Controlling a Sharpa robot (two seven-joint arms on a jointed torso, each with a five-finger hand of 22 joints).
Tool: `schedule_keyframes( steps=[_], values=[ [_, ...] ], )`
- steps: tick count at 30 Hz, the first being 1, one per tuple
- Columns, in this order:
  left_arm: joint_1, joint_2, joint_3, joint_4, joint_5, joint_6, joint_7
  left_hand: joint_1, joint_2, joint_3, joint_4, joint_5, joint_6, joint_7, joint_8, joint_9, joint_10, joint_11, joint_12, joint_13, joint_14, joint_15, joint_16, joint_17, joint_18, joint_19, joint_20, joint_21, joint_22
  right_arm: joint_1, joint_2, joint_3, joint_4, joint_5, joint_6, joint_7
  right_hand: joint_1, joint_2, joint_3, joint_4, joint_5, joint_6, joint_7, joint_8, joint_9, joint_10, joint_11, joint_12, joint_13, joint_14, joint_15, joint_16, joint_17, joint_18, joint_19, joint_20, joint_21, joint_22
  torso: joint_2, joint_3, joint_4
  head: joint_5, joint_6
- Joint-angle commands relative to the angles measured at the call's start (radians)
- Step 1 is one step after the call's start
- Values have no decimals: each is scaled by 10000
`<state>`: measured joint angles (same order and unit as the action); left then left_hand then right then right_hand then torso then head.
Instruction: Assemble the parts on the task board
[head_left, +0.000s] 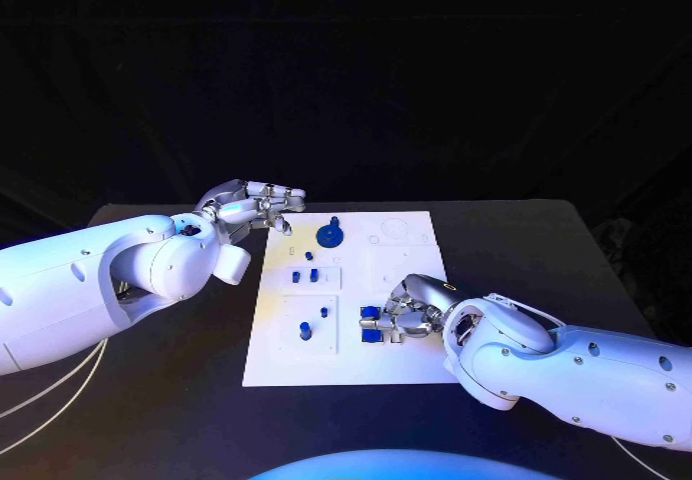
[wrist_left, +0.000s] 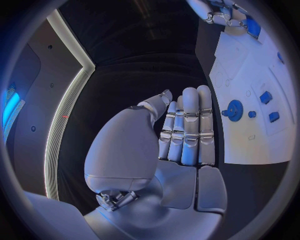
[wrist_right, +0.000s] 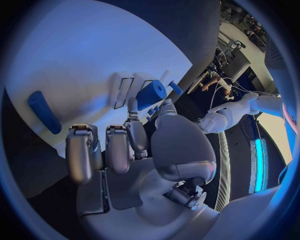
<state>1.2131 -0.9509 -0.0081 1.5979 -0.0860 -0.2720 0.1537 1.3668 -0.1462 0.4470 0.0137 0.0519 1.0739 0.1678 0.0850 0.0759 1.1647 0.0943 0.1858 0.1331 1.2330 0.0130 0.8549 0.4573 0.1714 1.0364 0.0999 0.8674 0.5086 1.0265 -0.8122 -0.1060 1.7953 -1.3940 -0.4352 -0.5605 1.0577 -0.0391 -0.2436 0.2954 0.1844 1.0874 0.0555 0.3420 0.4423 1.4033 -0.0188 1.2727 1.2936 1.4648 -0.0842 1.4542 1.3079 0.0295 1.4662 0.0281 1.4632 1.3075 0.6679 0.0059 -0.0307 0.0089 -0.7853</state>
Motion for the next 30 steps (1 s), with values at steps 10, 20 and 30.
schedule_keyframes(
  steps=[10, 20, 30],
  values=[
    [6, -6, 6, 33, 53, 167, 37, -12, 9, -19, 1, -8, -57, 16, -17, -14, -66, 12, 56, 20, -29, 30, -42, -26, 134, -3, 74, -80, -25, -10, -169, 0, 230, -430, -769, 40, -124, -99, 795, -52, 522, -233, 30, -63, 115, -227, 59, -465, -288, 601, 87, -121, 394, -17, 527, 82, -203, 2263, -1, 4, -3, -1, 4],
    [6, -40, 5, 43, 53, 161, 33, -5, 10, -31, -3, -8, -59, 17, -15, -16, -74, 12, 67, 22, -29, 30, -44, -34, 135, 5, 73, -95, -36, -18, -698, 0, 791, -549, -754, 284, 1340, 58, 876, -327, 1202, -167, -27, 43, 249, 77, 9, -20, 171, 640, 52, -54, 526, -55, 605, 61, -35, 2317, -5, 6, -3, 20, -25],
    [6, -44, 4, 38, 53, 151, 14, -4, 13, -33, -2, -7, -59, 17, -14, -16, -75, 12, 70, 22, -28, 30, -45, -36, 135, 6, 73, -98, -38, -78, -775, 0, 944, -1027, -372, 354, 1547, -210, 582, -220, 535, -138, -43, 121, 323, 164, -6, 128, 334, 645, 39, -36, 564, -62, 619, 42, -6, 2326, -8, -1, -1, 13, -24]
  ],
)
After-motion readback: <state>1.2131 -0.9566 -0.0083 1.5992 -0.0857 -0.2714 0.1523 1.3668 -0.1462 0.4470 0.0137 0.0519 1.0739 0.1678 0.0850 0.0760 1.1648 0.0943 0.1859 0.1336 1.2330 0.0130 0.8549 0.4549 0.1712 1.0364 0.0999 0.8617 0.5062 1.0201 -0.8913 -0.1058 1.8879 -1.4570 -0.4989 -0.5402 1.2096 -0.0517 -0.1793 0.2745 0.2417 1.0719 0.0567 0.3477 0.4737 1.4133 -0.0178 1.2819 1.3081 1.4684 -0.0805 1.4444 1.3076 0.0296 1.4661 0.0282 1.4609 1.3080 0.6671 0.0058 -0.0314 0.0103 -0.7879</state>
